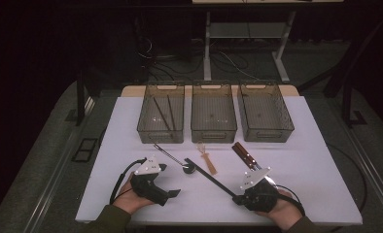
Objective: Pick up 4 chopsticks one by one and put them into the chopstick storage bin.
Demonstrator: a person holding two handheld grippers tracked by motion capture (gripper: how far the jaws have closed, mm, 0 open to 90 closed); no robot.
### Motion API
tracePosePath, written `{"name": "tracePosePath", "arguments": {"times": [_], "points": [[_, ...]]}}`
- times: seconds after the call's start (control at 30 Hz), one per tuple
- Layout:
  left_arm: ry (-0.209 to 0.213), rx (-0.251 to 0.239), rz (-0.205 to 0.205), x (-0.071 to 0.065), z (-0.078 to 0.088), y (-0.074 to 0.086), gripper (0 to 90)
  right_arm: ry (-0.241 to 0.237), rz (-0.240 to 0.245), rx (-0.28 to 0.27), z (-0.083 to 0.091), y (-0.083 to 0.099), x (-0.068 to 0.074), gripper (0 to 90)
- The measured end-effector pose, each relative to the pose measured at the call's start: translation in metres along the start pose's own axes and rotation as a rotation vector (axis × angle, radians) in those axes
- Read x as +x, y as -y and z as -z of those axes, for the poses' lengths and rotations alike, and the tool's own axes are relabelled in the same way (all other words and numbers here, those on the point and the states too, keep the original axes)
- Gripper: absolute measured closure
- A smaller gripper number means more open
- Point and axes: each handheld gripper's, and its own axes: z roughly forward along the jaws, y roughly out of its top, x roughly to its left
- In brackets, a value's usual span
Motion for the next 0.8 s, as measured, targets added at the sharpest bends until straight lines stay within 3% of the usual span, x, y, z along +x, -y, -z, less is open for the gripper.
{"name": "tracePosePath", "arguments": {"times": [0.8], "points": [[0.001, -0.002, 0.000, 0.000, 0.000, 0.000, 0.0, 0.058, -0.041, -0.008, 0.012, 0.008, -0.018, 89.3]]}}
